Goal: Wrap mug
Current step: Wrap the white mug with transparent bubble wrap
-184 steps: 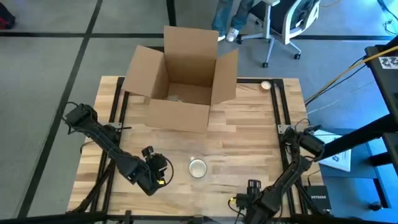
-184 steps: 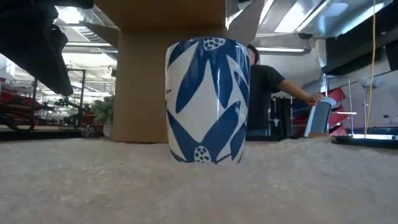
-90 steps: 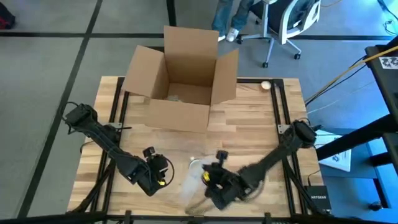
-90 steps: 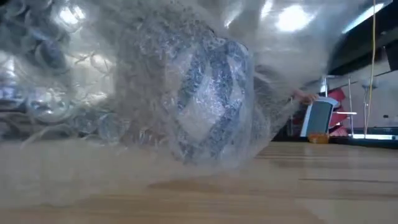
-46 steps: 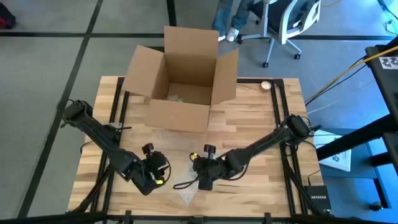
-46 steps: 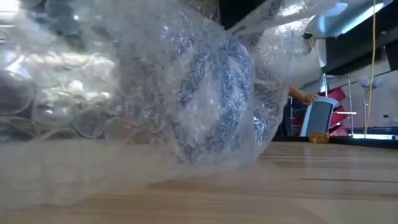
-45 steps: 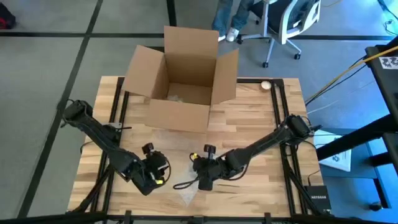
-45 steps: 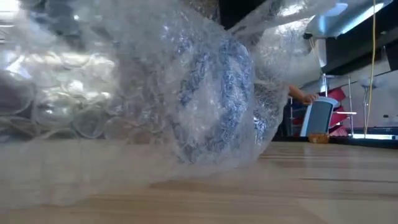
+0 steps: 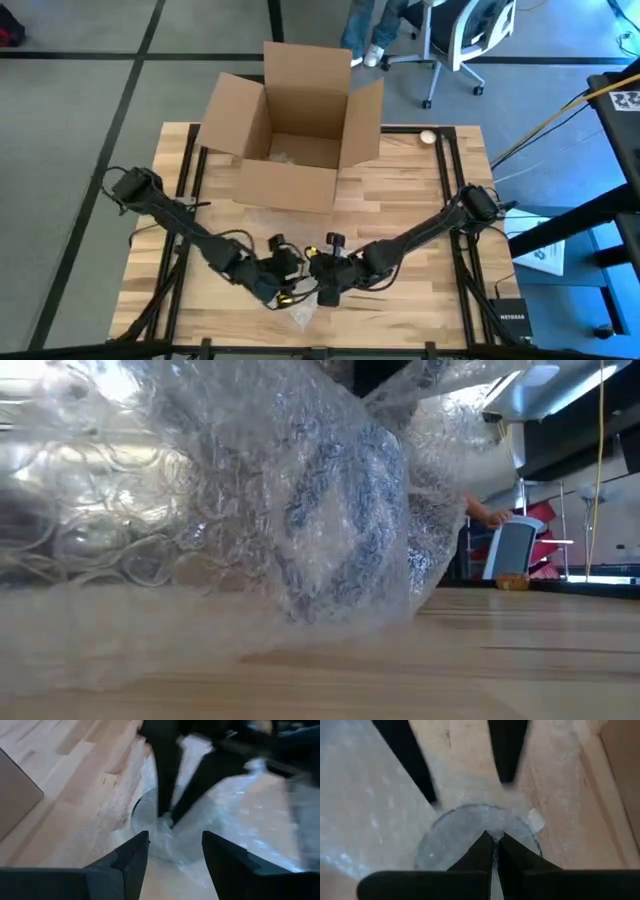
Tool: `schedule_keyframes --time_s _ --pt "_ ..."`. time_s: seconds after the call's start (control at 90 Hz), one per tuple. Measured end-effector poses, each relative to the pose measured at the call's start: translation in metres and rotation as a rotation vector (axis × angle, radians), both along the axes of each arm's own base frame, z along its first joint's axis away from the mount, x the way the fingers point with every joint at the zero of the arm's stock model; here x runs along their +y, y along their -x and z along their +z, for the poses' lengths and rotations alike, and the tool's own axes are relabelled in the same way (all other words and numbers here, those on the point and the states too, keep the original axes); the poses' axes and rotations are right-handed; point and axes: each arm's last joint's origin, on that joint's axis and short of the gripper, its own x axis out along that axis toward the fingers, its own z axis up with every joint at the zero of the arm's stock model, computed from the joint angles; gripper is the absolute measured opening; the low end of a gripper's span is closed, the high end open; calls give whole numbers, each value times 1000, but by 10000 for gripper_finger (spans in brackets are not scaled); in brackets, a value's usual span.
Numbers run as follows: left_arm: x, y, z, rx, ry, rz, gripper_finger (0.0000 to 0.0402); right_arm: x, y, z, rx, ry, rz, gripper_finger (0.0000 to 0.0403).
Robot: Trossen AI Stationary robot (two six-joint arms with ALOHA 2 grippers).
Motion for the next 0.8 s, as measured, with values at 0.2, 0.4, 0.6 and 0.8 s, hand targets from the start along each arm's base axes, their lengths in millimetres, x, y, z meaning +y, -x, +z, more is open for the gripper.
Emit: schedule_keyframes --time_s 0.2,0.4,0.6,0.8 --pt "5 -12 -17 39 15 6 170 0 0 4 8 -2 4 1" --pt "5 -12 -16 35 15 9 170 2 -2 28 36 -2 19 1" --pt "6 -11 -16 41 11 12 170 6 5 57 88 -5 3 1" --pt "6 -11 -16 41 13 10 170 22 22 62 127 30 -21 1"
